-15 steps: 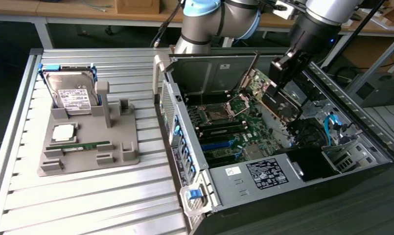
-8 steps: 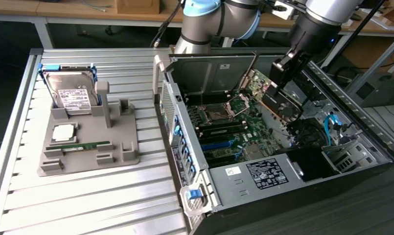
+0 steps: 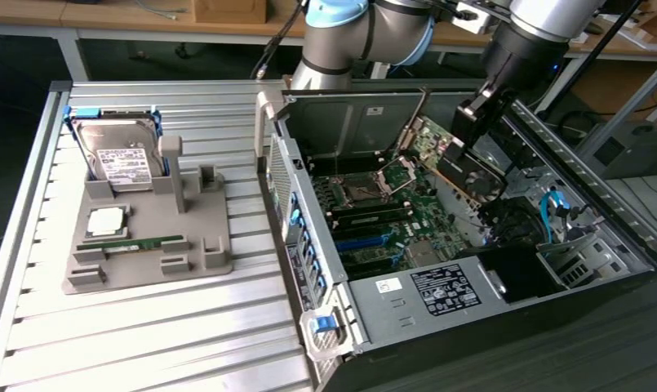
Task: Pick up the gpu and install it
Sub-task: 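Insert the gpu into the slot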
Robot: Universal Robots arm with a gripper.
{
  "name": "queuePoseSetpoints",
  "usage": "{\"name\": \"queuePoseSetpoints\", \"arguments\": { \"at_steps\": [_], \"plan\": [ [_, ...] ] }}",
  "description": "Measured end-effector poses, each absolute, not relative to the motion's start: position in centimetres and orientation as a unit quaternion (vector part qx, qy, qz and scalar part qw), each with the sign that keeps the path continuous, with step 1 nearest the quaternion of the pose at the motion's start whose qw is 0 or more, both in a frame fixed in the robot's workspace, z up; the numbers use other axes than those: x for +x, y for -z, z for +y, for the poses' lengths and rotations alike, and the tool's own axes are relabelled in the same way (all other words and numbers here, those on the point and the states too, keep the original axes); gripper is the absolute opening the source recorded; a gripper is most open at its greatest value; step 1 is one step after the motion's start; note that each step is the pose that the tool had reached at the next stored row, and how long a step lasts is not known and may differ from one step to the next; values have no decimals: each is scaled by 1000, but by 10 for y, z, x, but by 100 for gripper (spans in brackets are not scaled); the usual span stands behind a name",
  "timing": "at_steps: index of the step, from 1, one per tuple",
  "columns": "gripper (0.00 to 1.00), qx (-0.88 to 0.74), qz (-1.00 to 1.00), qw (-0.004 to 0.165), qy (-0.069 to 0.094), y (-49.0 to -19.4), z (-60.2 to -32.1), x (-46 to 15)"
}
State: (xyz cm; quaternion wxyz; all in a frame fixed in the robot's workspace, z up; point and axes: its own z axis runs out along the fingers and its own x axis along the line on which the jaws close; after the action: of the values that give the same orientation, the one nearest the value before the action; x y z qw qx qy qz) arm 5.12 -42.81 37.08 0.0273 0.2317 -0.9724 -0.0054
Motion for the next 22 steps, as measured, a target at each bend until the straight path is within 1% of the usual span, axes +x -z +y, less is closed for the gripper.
{"name": "queuePoseSetpoints", "arguments": {
  "at_steps": [22],
  "plan": [
    [27, 313, -949, 28, 3, -371, -428, 51]
  ]
}}
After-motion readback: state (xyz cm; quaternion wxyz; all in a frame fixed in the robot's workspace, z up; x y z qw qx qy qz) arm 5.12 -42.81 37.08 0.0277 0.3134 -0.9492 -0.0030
